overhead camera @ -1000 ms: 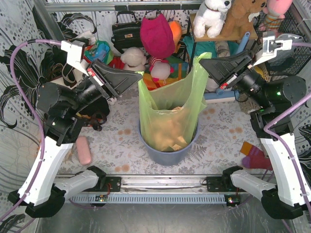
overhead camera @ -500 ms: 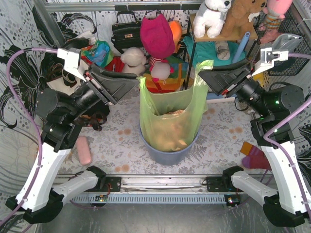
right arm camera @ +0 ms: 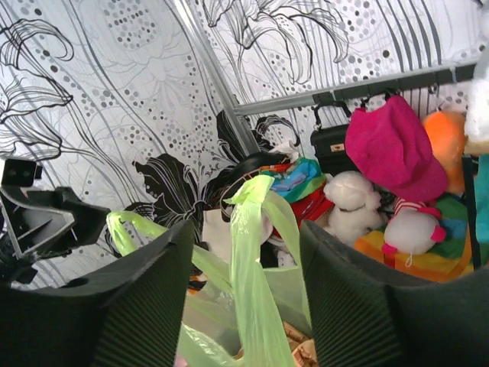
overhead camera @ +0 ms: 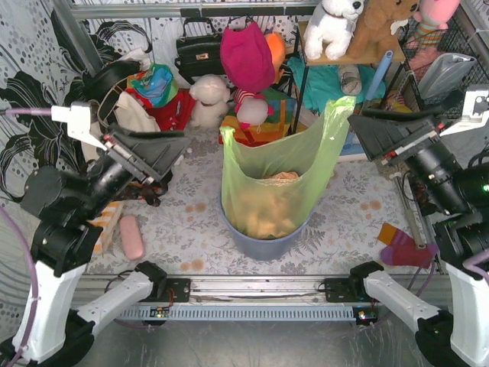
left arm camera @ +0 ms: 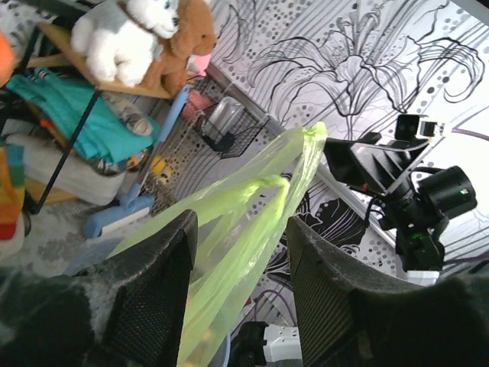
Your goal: Tie the trash bag
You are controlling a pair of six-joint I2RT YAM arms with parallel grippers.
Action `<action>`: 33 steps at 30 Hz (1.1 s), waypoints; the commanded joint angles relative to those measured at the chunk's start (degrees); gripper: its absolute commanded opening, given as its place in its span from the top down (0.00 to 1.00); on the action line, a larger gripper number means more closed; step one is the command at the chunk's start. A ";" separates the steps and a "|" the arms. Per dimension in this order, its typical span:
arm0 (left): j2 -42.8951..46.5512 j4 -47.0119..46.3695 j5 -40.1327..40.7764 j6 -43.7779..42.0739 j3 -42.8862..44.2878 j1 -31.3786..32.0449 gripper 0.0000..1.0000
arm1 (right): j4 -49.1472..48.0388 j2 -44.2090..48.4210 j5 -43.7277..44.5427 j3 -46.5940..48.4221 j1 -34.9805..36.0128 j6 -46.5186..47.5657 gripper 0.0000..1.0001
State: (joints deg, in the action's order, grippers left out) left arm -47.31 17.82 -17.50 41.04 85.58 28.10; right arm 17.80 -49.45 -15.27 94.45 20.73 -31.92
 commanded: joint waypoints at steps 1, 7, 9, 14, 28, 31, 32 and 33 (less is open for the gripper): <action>4.25 7.83 5.95 0.02 -3.24 0.20 0.41 | 6.99 2.39 3.45 -1.34 0.23 1.94 0.39; 5.92 13.19 7.07 3.63 -10.71 0.16 0.42 | 20.10 3.85 12.46 0.11 0.21 1.65 0.41; 5.49 14.59 5.84 4.61 -13.26 0.16 0.42 | 24.83 5.97 18.33 1.38 0.27 1.32 0.44; 4.13 15.42 -0.60 7.07 -19.24 0.20 0.45 | 38.55 7.03 24.87 1.23 0.26 -0.55 0.48; 0.88 28.80 -4.62 1.20 -19.85 0.18 0.48 | 37.56 7.41 -0.34 -24.56 0.27 -7.09 0.57; 0.68 25.93 -6.55 1.80 -21.77 0.20 0.48 | 34.40 7.48 -2.95 -27.82 0.27 -8.11 0.57; 0.64 24.10 -8.17 2.50 -22.83 0.16 0.48 | 33.54 7.32 -3.53 -28.50 0.27 -8.41 0.57; 0.83 22.20 -9.52 3.20 -23.69 0.15 0.48 | 32.40 7.23 -4.53 -29.10 0.27 -8.61 0.57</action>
State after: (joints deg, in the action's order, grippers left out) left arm -46.57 44.53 -23.42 44.31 63.86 28.10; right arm 56.62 -42.98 -13.50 66.98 20.73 -38.20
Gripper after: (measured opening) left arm 0.518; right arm 0.433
